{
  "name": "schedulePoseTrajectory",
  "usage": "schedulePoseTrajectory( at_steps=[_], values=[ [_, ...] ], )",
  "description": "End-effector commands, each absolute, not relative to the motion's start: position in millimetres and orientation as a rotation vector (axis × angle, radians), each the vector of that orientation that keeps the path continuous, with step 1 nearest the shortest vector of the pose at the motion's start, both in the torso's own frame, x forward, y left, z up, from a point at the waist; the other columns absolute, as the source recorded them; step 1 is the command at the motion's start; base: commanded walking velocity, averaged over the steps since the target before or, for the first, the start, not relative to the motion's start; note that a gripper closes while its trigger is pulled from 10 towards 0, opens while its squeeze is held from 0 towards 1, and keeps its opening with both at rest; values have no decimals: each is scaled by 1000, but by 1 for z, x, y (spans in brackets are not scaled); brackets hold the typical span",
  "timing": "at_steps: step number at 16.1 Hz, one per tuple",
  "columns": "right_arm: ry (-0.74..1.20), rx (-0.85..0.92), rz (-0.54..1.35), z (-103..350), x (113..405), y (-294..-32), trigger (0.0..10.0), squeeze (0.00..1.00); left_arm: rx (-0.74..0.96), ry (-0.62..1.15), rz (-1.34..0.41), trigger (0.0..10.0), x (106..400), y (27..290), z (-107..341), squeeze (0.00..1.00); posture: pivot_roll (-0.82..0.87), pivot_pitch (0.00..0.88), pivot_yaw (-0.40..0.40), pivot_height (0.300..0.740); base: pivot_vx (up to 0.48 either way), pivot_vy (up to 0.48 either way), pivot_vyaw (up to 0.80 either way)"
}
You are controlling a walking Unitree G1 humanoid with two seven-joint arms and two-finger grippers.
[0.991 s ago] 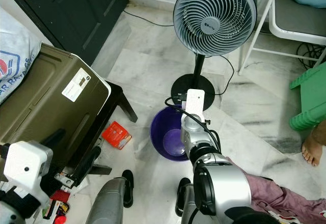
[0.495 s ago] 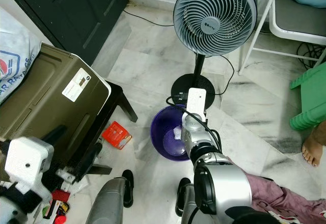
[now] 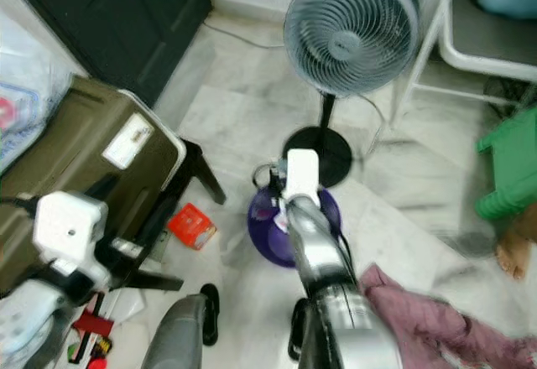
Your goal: Clean up the room
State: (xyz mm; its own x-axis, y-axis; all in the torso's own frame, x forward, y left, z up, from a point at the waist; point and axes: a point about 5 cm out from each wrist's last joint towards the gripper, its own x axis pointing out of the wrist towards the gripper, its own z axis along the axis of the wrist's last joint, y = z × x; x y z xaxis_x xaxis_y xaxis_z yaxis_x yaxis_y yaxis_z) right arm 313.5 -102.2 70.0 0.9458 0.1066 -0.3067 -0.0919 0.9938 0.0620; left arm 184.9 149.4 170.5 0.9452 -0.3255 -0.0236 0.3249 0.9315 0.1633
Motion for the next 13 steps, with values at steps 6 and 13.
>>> schedulePoseTrajectory(
  at_steps=[6, 13],
  values=[
    [93, -57, 275, 109, 307, -112, 10000, 1000, 170, -153, -255, 10000, 233, 148, 174, 0, 137, 0, 8, 740, 0, 0, 0],
    [-9, -65, 222, 131, 327, -119, 10000, 945, 138, -242, -34, 10000, 272, 169, 176, 0, 93, 0, -1, 740, 0, 0, 0]
  ],
)
